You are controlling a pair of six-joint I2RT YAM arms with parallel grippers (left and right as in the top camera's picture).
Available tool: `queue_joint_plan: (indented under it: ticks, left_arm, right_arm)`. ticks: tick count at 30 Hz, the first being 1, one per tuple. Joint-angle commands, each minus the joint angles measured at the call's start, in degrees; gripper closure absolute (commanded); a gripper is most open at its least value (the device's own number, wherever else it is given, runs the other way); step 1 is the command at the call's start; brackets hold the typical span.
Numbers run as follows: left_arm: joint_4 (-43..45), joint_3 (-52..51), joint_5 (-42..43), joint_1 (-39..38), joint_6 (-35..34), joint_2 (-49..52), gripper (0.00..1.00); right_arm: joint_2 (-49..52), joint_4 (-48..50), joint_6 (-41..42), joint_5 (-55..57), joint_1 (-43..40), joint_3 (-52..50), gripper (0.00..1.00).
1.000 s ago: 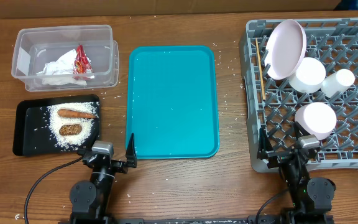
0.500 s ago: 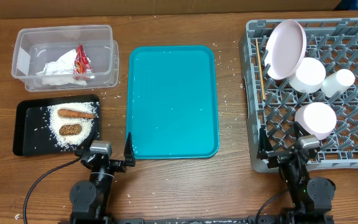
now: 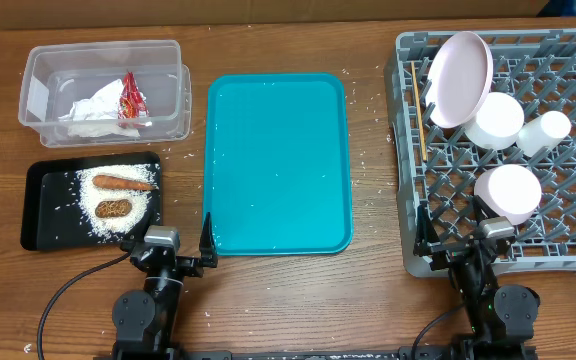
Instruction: Sort waste into correct bins and load items into the dishwasher
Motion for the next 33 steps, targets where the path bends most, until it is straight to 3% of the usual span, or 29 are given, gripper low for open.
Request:
queue_joint_plan:
  ticks: [1, 33]
  left_arm:
    - [-0.1, -0.2, -2.0, -0.1, 2.5, -0.7, 0.0]
    - [-0.3, -0.2, -2.9, 0.0, 2.6, -0.7, 0.0]
  right_arm:
    - [-0.6, 0.2, 0.2, 0.5, -0.2, -0.6, 0.0]
    - [-0.6, 0.2, 0.2, 0.5, -0.2, -0.6, 0.0]
